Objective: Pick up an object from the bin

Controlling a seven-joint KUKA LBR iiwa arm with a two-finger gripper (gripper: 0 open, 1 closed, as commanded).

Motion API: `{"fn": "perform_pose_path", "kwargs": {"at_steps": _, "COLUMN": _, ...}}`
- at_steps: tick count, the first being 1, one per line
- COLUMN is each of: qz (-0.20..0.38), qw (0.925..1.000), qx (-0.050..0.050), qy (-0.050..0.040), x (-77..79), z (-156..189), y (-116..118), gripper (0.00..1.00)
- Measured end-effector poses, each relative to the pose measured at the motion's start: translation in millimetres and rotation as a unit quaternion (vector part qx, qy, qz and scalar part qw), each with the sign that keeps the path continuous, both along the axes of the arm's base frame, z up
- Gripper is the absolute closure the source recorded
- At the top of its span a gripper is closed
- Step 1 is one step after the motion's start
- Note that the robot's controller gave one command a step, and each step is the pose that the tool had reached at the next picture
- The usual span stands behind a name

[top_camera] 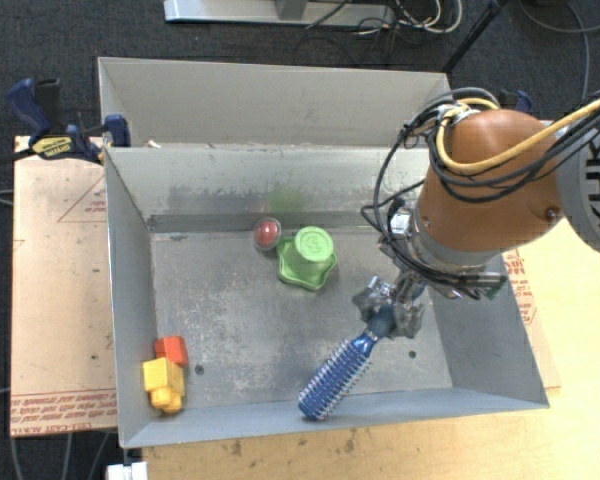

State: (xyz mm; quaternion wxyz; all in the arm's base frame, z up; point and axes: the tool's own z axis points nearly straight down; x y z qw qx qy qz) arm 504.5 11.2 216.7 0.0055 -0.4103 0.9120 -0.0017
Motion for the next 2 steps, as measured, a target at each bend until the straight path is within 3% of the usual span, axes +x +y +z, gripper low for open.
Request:
{"fn": "perform_pose_path", "kwargs": {"at_steps": 1, "qz": -0.083, "qw": 0.9966, "qx": 0.000, "qy": 0.0049, "x": 23.5, "z": -24, "y": -31, "gripper": 1.00}}
{"fn": "perform_pose_path", "kwargs": {"at_steps": 2, "qz": 0.115, "qw": 0.9934, "qx": -0.001, "qy": 0.0028, "x": 29.5, "z": 26, "y": -37, "gripper": 1.00}}
